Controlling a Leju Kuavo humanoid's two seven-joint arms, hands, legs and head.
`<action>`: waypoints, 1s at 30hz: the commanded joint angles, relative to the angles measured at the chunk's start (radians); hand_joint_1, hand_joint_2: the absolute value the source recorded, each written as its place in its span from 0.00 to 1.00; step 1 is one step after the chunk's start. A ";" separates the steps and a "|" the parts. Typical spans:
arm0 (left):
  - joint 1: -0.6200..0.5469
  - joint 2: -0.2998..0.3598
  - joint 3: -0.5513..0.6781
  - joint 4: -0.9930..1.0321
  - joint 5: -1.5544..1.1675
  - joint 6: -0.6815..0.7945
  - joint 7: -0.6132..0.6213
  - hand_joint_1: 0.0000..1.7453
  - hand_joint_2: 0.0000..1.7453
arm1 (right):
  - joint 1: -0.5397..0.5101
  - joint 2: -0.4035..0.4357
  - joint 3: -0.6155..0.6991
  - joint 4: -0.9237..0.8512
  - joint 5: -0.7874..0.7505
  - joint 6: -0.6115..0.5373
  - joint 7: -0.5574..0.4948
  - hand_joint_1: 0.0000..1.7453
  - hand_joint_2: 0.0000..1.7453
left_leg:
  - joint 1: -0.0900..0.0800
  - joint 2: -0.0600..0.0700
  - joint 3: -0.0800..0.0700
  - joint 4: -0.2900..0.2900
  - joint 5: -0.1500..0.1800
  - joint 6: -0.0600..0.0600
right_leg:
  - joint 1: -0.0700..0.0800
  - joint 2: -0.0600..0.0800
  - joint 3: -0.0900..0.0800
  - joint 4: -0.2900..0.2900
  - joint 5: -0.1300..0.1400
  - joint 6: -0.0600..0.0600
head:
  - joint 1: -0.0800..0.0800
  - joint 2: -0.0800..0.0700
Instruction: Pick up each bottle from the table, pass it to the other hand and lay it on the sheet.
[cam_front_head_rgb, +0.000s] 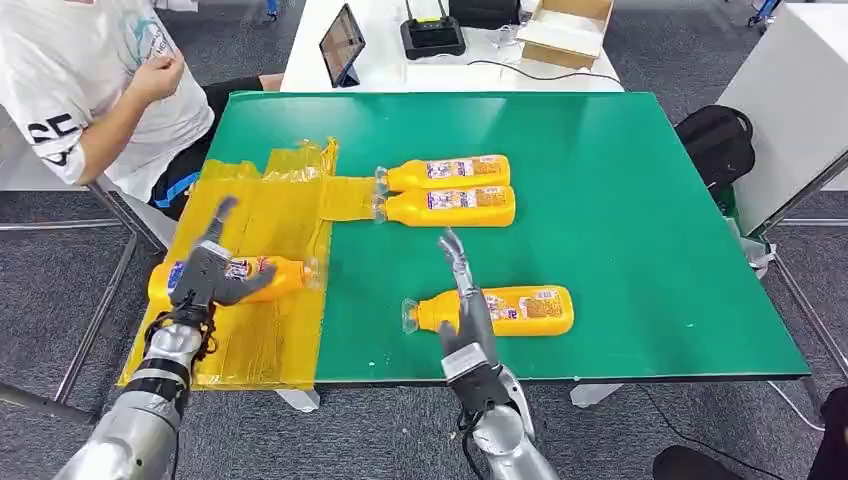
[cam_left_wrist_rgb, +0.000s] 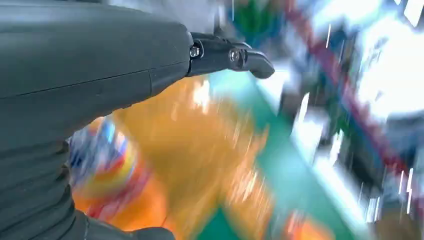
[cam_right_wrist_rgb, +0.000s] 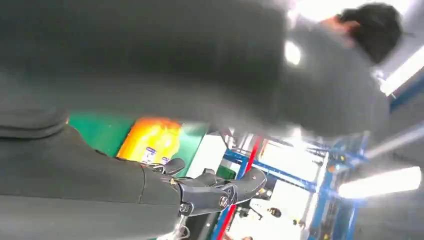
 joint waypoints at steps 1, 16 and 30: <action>0.184 -0.117 -0.023 -0.477 0.157 0.405 0.003 0.00 1.00 | -0.077 -0.128 0.042 0.058 0.240 -0.018 0.182 0.00 1.00 | 0.001 0.000 0.001 0.000 -0.001 0.002 | 0.001 -0.001 0.003 -0.002 0.000 -0.002 | 0.000 0.000; 0.310 -0.181 -0.126 -0.520 0.269 0.293 0.003 0.00 1.00 | -0.034 -0.320 0.021 -0.032 0.441 0.141 0.406 0.00 1.00 | 0.000 -0.002 0.002 0.000 -0.001 0.002 | 0.001 -0.003 0.003 -0.002 -0.001 -0.003 | 0.000 0.000; 0.281 -0.170 -0.154 -0.389 0.196 0.230 0.021 0.00 1.00 | -0.079 -0.335 0.005 0.097 0.430 0.192 0.452 0.00 1.00 | 0.000 0.000 0.002 -0.001 0.000 0.001 | 0.000 -0.002 0.002 -0.003 0.000 -0.002 | 0.000 0.000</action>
